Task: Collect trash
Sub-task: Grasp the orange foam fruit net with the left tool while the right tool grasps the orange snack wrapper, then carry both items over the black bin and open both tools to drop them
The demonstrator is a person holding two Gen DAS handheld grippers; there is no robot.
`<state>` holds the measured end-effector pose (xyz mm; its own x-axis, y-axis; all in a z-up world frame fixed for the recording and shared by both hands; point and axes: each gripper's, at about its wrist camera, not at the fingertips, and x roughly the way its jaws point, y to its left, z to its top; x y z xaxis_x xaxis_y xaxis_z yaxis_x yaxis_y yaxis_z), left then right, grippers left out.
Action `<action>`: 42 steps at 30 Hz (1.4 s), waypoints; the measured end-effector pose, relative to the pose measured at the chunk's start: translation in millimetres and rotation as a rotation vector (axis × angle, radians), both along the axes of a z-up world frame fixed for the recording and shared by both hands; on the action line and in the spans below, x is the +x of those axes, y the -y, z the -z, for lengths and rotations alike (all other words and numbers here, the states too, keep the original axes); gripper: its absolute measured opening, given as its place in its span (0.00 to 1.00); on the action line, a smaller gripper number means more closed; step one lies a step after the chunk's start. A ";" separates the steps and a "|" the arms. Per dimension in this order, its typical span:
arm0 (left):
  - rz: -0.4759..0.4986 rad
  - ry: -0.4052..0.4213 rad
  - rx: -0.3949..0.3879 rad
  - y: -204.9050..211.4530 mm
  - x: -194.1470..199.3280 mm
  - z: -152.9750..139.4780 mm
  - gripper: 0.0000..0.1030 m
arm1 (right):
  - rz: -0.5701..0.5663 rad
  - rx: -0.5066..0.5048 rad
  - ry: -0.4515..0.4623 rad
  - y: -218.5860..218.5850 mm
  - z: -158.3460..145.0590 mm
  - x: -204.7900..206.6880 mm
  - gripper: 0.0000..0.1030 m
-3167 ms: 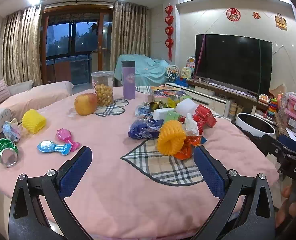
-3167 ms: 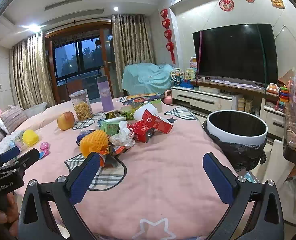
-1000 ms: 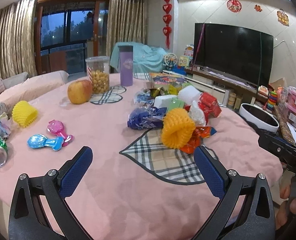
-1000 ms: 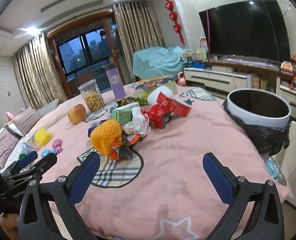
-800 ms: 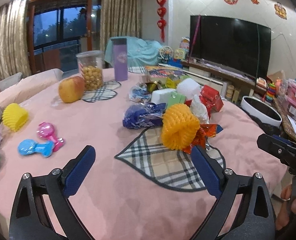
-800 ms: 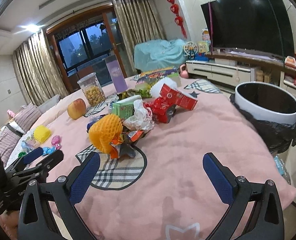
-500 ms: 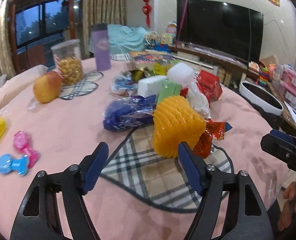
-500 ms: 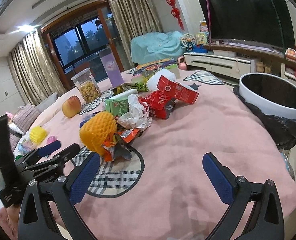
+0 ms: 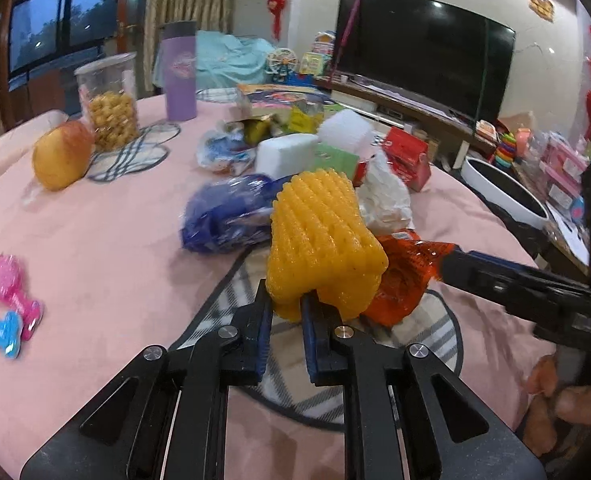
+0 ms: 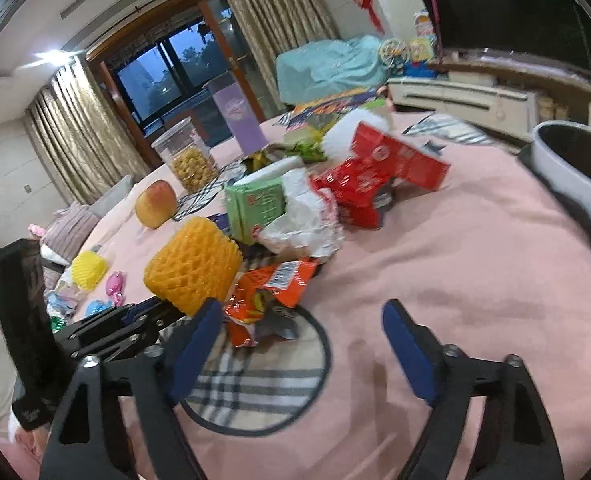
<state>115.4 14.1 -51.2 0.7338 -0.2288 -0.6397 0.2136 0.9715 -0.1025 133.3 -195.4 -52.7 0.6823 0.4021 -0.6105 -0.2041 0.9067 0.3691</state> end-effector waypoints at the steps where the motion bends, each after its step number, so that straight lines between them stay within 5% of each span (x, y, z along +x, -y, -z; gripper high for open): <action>1: -0.014 -0.011 -0.010 -4.2 -2.1 1.8 0.12 | -0.009 0.003 -0.009 -3.0 2.1 3.1 0.69; 7: -0.052 -0.033 -0.043 -13.8 -7.8 3.7 0.12 | -0.073 0.036 -0.065 -16.1 15.3 16.3 0.33; 14: -0.027 -0.010 -0.041 2.3 -10.1 -6.5 0.12 | -0.083 0.059 -0.038 -5.1 7.6 6.3 0.17; 42: 0.244 0.001 -0.008 166.3 8.8 -27.1 0.12 | 0.196 0.100 0.030 154.1 -23.2 -25.6 0.14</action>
<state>124.2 -152.2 -24.1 0.6567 -0.4038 -0.6369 0.4415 0.8906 -0.1094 107.7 -349.5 -29.6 0.7709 0.3173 -0.5524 -0.0395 0.8893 0.4556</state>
